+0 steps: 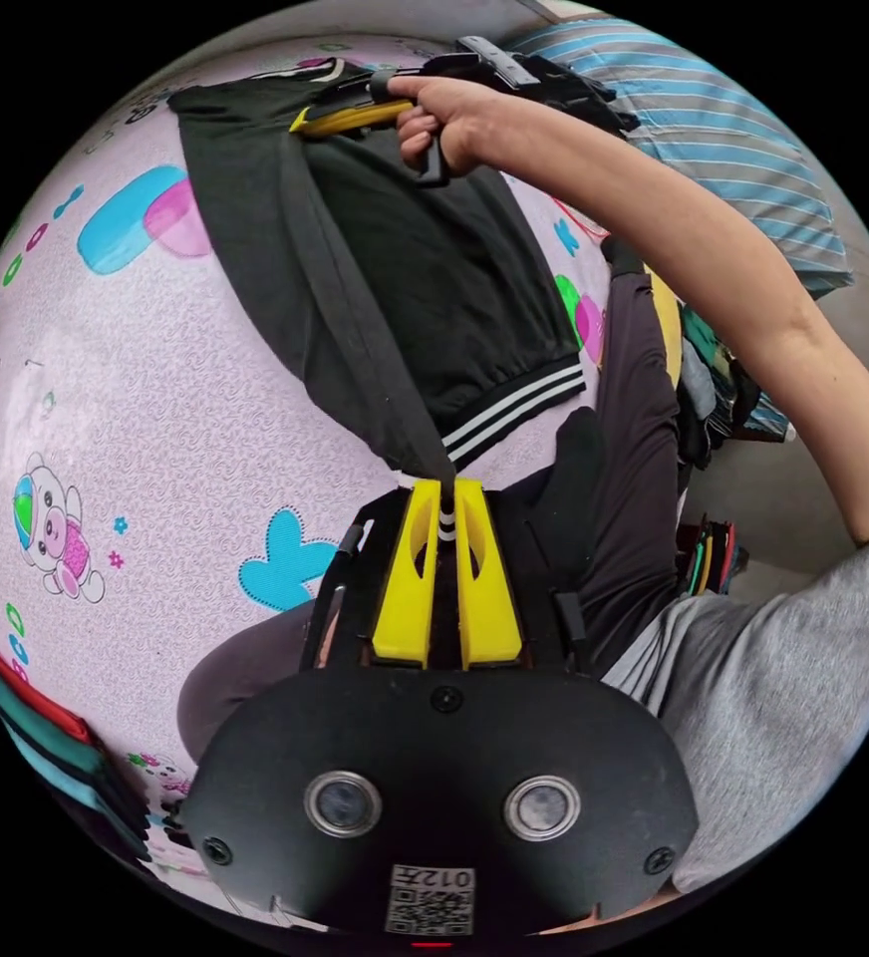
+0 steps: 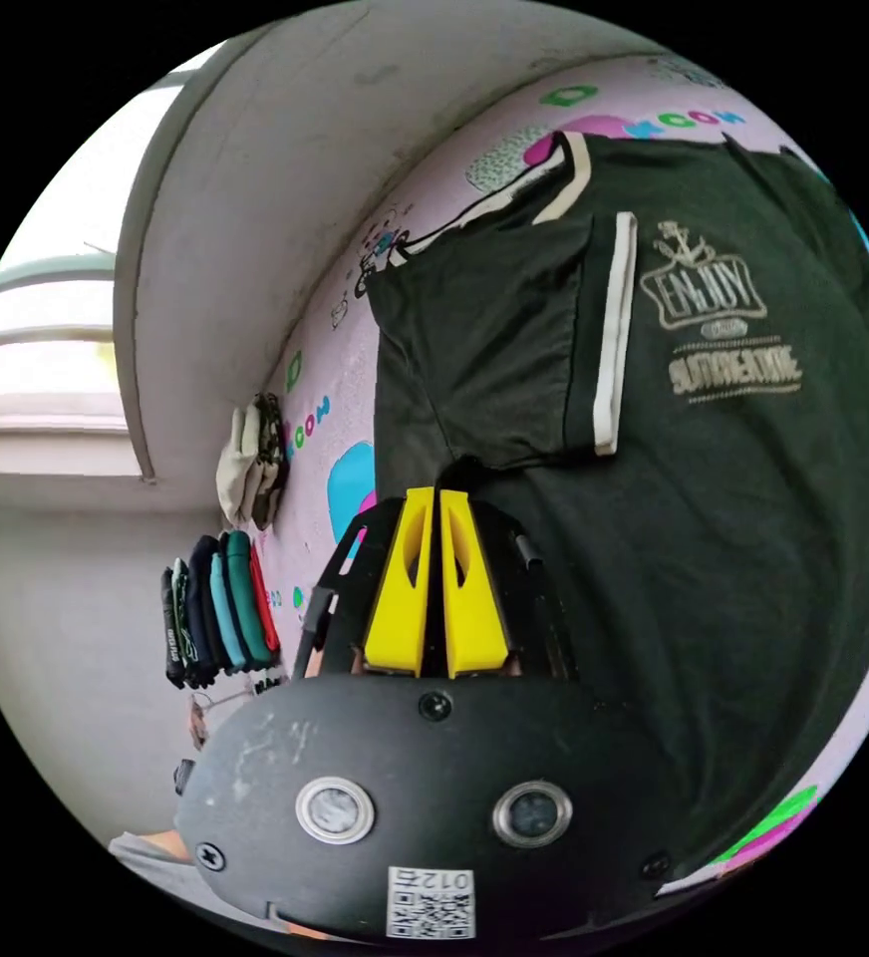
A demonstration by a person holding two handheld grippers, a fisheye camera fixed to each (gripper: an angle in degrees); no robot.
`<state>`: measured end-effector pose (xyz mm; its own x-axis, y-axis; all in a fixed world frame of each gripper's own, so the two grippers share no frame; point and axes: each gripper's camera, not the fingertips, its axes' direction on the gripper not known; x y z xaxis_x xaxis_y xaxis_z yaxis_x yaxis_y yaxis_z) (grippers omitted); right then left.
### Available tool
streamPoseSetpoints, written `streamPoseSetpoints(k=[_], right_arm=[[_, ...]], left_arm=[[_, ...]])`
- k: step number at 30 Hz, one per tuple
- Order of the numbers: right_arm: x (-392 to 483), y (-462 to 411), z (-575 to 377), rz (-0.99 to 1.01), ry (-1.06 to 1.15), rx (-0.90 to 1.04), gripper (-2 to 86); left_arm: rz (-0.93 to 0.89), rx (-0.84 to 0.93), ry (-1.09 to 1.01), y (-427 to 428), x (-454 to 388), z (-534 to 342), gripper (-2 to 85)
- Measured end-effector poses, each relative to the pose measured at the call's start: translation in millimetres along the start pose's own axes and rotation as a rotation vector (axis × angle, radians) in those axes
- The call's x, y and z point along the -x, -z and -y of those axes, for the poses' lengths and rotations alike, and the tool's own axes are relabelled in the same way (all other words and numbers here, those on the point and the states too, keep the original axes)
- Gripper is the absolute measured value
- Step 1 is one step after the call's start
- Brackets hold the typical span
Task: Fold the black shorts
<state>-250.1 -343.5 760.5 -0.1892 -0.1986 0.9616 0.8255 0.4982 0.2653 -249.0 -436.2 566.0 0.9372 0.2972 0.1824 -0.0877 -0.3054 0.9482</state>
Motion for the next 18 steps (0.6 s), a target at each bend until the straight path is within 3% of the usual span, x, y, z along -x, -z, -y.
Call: streamPoseSetpoints(k=[12,18], right_arm=[[-25,-17,-62,-0.088,-0.006,-0.048,5.6],[-24,7,-170,0.014,0.132,-0.042,5.3]], left_arm=[[-0.156,-0.053,0.039,-30,-1,-3,2.7],[0.016,-0.034,0.126,-6,24,-25,2.8]])
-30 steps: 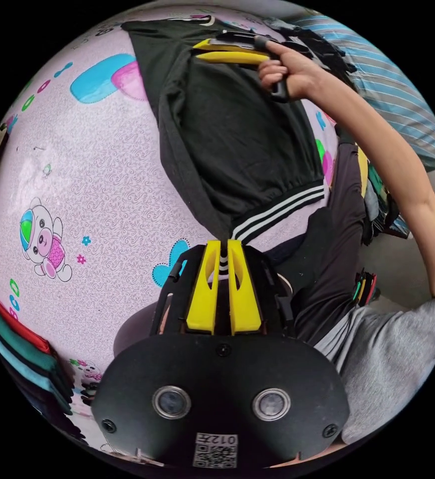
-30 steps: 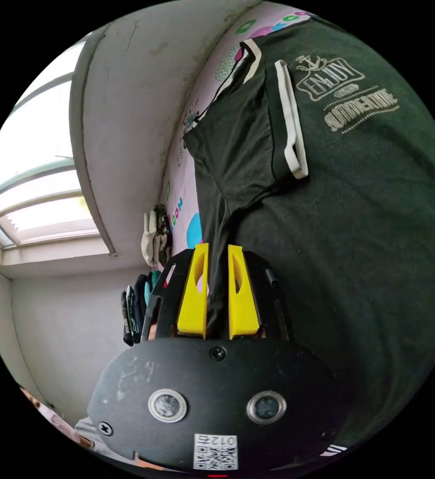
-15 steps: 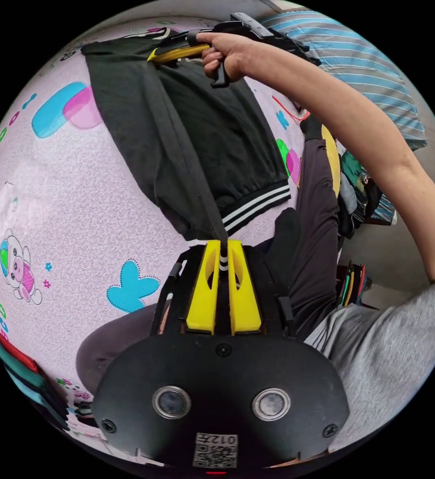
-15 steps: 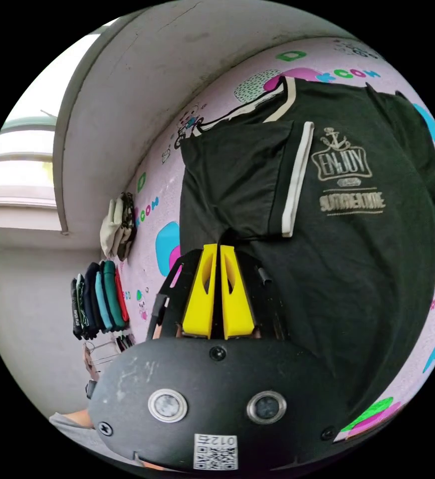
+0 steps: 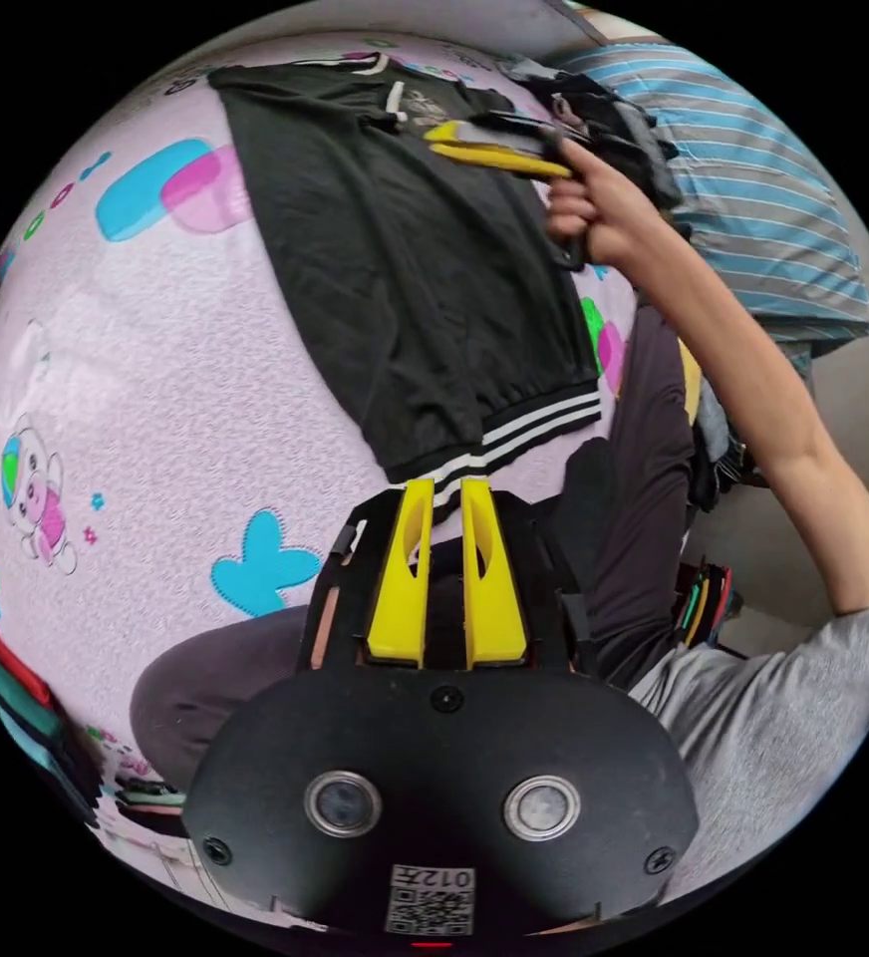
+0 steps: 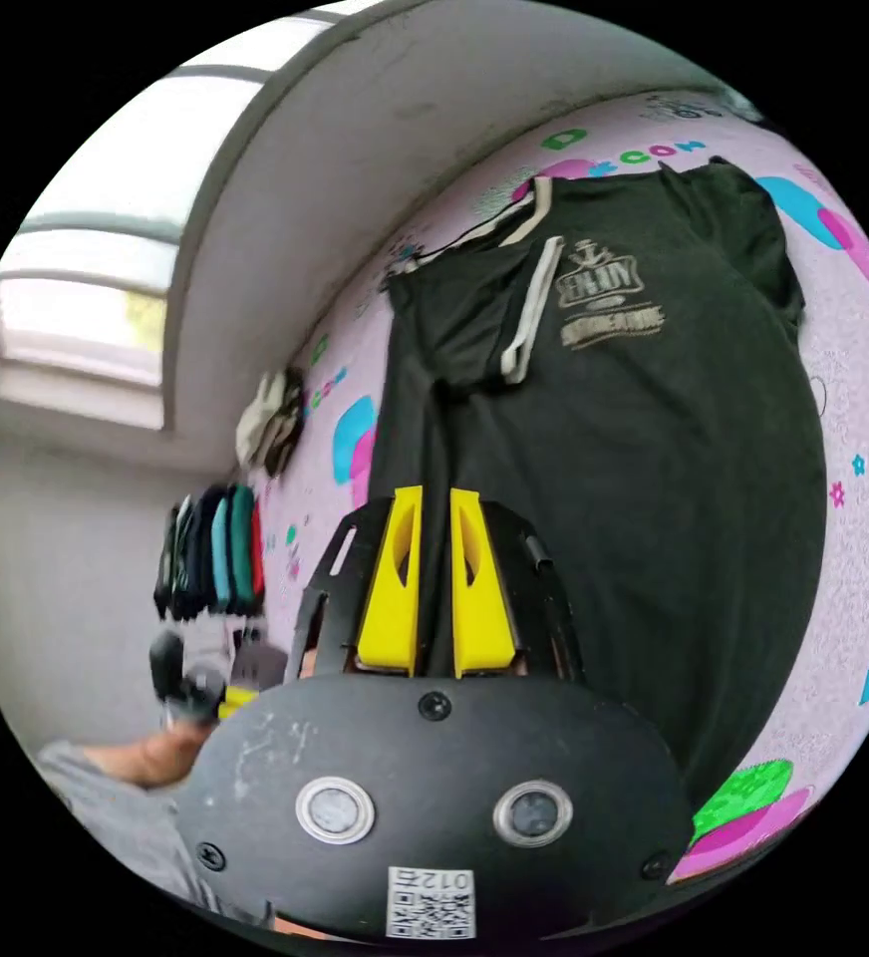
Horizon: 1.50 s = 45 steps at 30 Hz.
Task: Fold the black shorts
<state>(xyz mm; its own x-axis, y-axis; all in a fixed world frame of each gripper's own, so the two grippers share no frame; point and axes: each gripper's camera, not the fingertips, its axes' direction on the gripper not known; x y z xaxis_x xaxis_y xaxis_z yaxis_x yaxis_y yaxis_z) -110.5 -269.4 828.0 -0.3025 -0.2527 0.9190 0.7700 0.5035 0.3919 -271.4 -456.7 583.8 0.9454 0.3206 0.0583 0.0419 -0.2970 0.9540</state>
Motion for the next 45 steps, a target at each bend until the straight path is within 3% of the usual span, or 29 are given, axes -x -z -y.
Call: streamPoseSetpoints(k=[4,8,14,20,26,33,45], right_arm=[[54,3,-127,0.075,0.262,0.110,5.5],[116,-25,-259,-0.050,0.510,0.171,6.0],[169,-89,-361,-0.242,0.748,0.183,6.8],[201,-145,-417,-0.419,0.969,0.211,6.9],[202,-181,-438,-0.483,0.990,0.263,6.6],[192,-183,-431,-0.436,0.903,0.287,2.2],[154,-154,-381,-0.051,0.755,0.522,-0.9]], left_arm=[[0.027,-0.029,0.067,8,26,-1,2.9],[-0.015,-0.095,0.126,12,46,5,3.2],[-0.047,-0.011,0.176,-9,54,-1,4.2],[-0.201,-0.161,0.295,-4,88,-10,4.9],[-0.195,-0.228,0.333,-7,106,2,4.8],[-0.169,-0.185,0.260,-27,95,31,2.0],[-0.049,-0.155,0.184,-53,68,46,0.0]])
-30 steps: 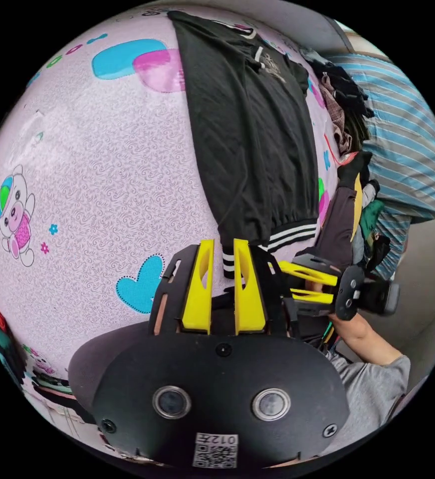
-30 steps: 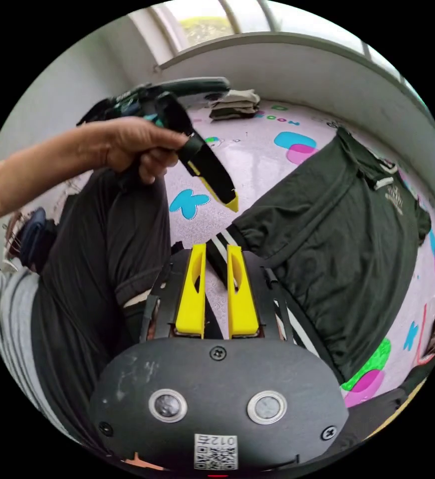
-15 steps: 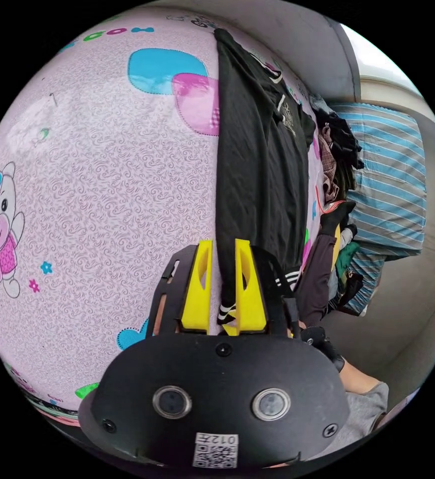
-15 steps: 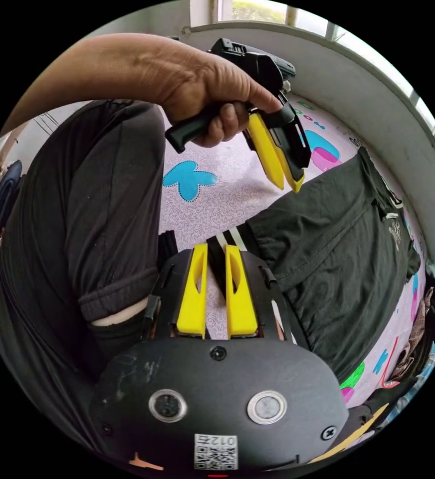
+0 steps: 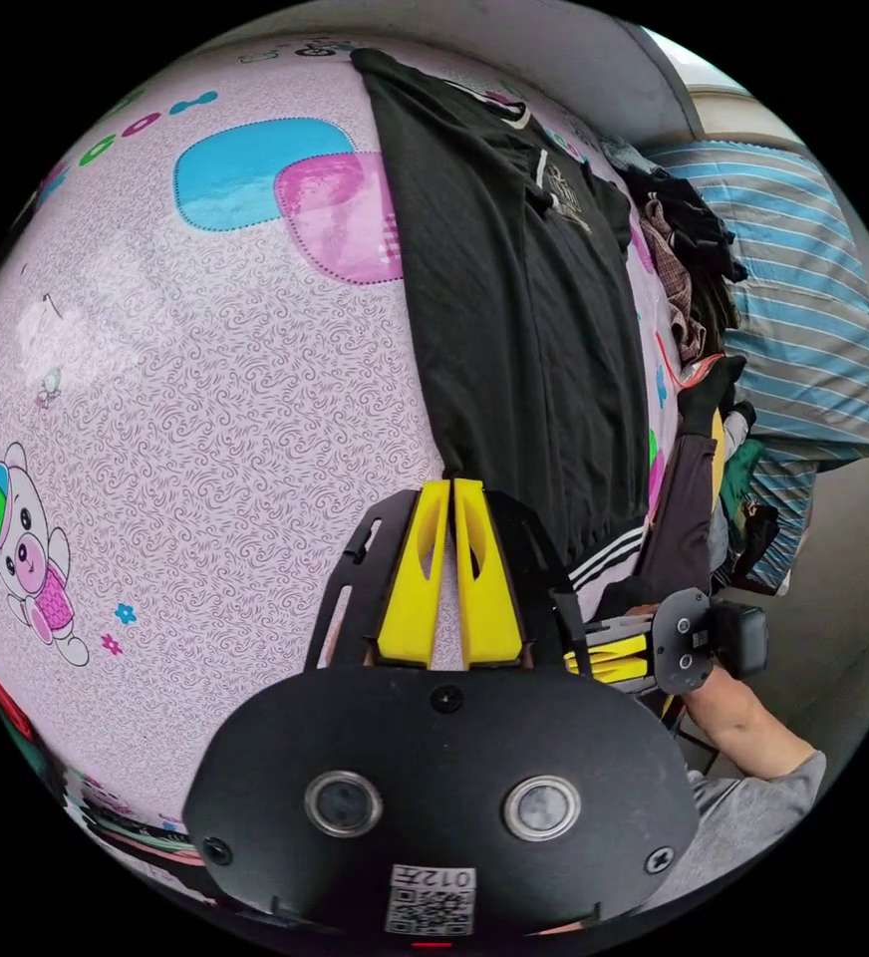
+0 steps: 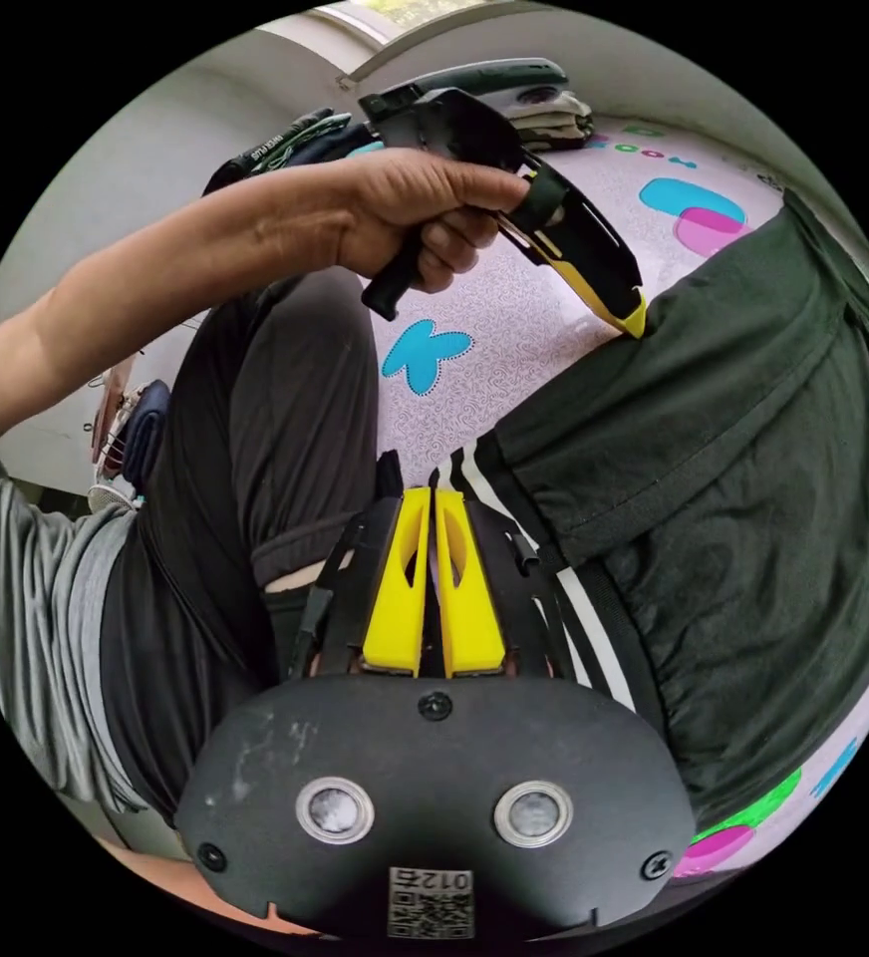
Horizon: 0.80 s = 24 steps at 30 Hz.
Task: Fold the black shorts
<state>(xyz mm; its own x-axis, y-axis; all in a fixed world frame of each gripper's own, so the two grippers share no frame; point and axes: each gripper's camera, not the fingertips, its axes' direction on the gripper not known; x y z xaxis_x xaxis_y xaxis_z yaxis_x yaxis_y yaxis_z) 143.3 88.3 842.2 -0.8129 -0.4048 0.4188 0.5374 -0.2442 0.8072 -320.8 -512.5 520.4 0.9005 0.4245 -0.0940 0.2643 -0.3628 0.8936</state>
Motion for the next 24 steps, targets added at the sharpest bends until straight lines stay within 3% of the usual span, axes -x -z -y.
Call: streamPoseSetpoints(k=[7,18,24], right_arm=[[-1,10,14,0.004,-0.092,-0.090,-0.8],[10,13,47,-0.034,-0.100,-0.060,-0.5],[5,67,18,-0.031,-0.126,-0.116,-0.7]], left_arm=[[0.073,-0.034,0.012,-10,-11,-7,0.0],[0.116,-0.036,0.059,-35,-25,-18,0.1],[0.130,-0.123,0.070,-38,-45,-40,0.7]])
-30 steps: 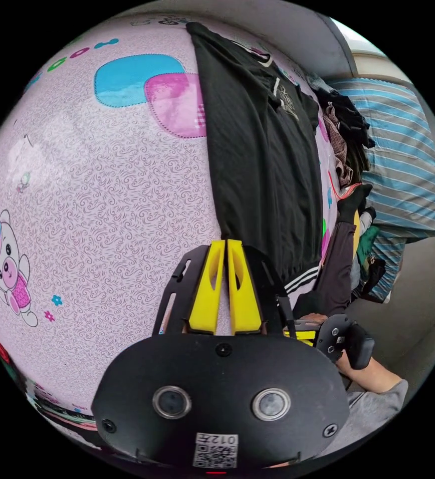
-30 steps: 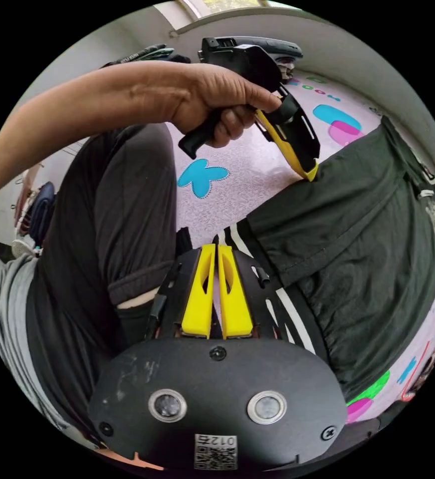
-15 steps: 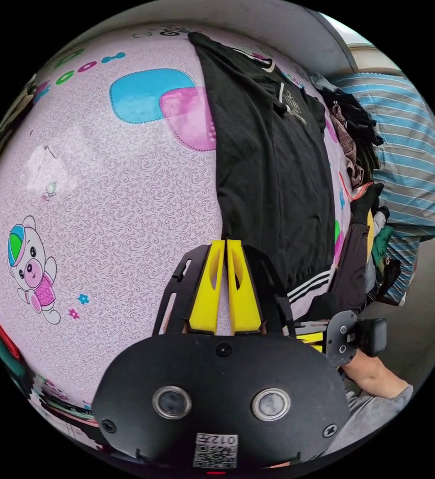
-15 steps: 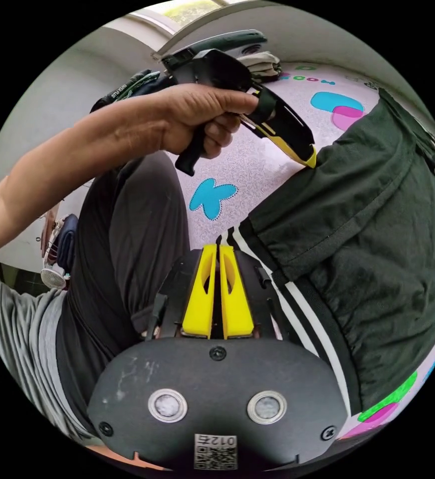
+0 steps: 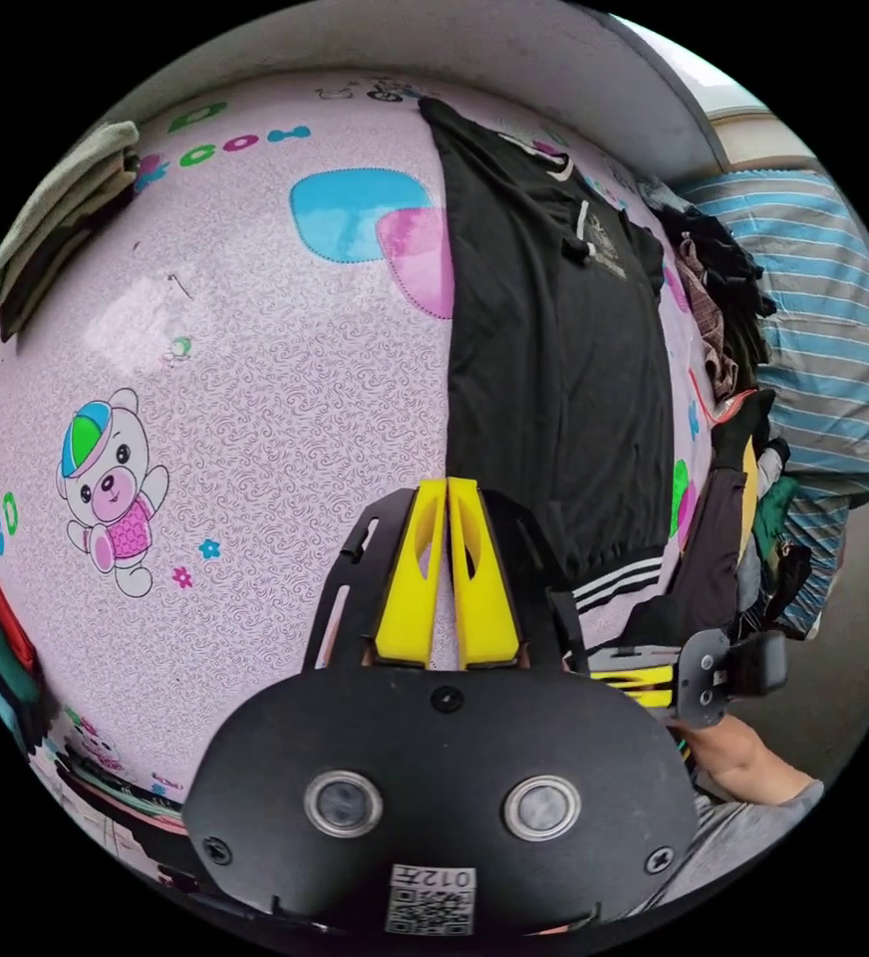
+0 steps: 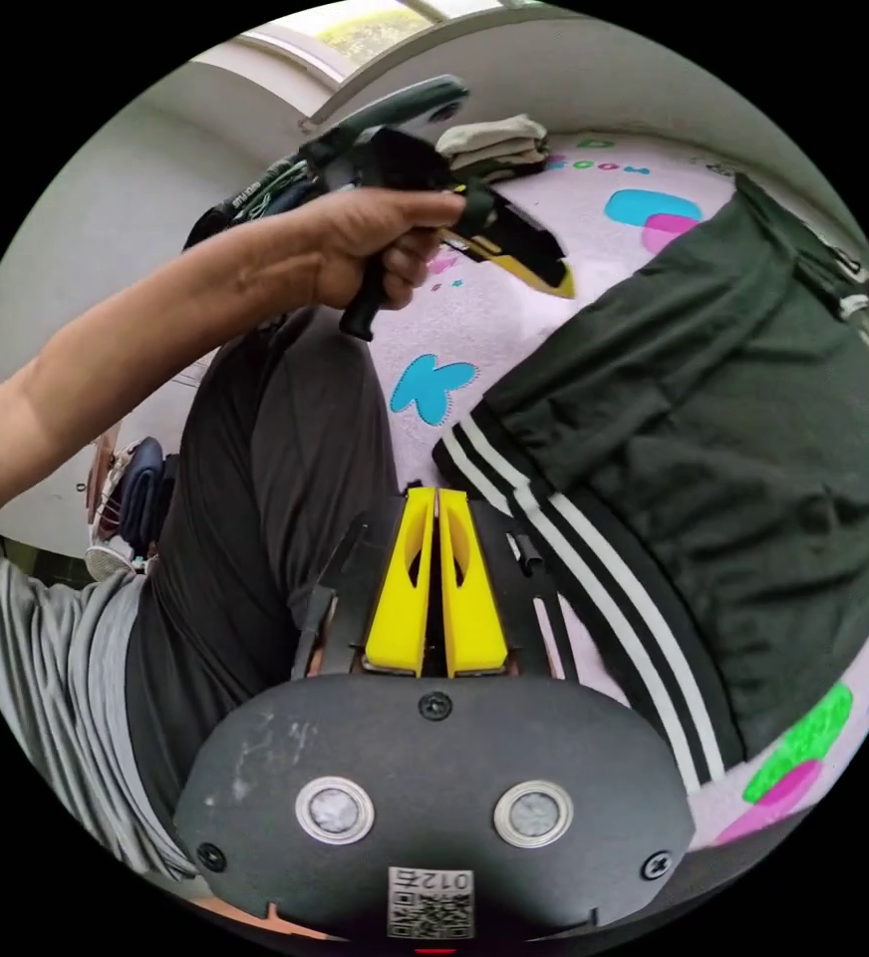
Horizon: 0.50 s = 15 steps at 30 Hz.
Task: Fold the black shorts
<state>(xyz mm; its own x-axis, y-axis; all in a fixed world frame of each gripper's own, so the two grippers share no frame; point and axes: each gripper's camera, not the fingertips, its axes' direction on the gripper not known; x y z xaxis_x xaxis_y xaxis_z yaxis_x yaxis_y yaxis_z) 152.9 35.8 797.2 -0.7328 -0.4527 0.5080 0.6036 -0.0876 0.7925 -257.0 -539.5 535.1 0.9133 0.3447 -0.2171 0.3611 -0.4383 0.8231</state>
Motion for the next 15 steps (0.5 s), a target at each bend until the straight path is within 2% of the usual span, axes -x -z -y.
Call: streamPoseSetpoints(k=[3,8,11,15], right_arm=[[-19,56,-28,-0.119,-0.067,-0.038,-0.7],[-80,135,-77,-0.315,-0.300,-0.065,-0.8],[-108,148,-85,-0.370,-0.411,-0.001,-0.7],[-128,147,-80,-0.406,-0.499,0.093,-0.2]], left_arm=[[-0.053,-0.011,-0.077,3,-24,-16,0.8],[0.002,0.091,-0.180,-23,-74,-37,0.8],[0.072,0.135,-0.196,-47,-102,-43,0.8],[0.063,0.195,-0.206,-85,-134,-51,0.9]])
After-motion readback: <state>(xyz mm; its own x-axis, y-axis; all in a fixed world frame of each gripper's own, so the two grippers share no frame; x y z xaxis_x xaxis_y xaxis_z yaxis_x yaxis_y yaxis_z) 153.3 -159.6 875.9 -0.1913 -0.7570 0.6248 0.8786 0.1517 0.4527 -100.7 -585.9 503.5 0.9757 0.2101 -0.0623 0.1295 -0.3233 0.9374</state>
